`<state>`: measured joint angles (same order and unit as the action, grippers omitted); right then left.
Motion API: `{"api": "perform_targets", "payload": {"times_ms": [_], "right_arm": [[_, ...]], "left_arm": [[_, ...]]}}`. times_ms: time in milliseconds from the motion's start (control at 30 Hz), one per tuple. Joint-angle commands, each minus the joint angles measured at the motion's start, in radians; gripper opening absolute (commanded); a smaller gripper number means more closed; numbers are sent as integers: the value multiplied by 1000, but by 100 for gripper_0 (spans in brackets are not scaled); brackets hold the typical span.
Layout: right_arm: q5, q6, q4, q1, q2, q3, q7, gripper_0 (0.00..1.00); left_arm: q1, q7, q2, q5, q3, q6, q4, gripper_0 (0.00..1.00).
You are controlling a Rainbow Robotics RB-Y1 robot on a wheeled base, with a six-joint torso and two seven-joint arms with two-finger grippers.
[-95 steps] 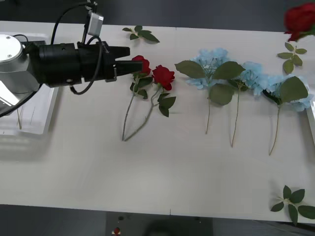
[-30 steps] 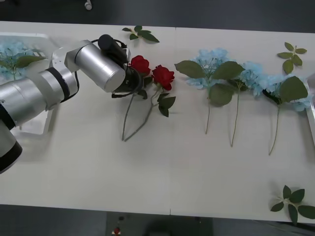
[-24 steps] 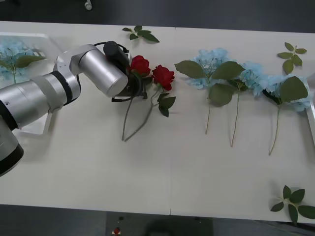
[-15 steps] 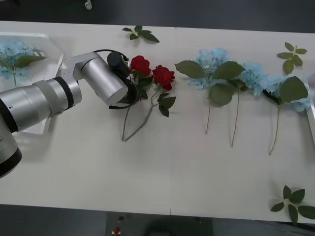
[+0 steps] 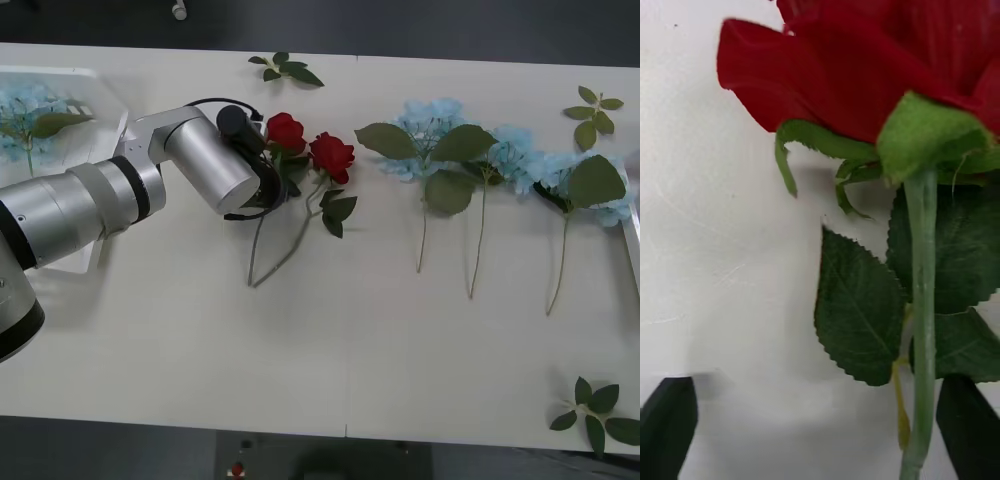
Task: Put the red flowers into the right box and the blue flowers into the left box
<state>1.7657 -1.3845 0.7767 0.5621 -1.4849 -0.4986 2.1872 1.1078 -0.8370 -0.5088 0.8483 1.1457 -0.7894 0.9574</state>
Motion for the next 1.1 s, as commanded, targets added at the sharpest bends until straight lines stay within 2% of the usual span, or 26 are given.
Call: {"api": "perform_targets", "payload": {"times_ms": [33,233,367,733,867,1100], "right_arm": [[20,5,50,-4,-12,-11,-26,75],[169,-2,148,-5,-78,-18,-24,75],[259,-53,202,-5,-115,-1,-26,75],[199,-57,316,-5,-127,97,-35,75],[150,-11,365,-5,-95,123,-43,75],[58,159,474,-5,-41,126,-72,75]], "left_arm": [[35,42,-2,-14,-14,9,24,0],[35,45,-2,-20,-14,9,27,0],[35,45,-2,-20,-14,9,29,0],[15,44,-5,-48,-14,47,30,0],[17,36,-53,-15,-14,47,84,0],[20,6,-197,104,-21,39,262,0]]}}
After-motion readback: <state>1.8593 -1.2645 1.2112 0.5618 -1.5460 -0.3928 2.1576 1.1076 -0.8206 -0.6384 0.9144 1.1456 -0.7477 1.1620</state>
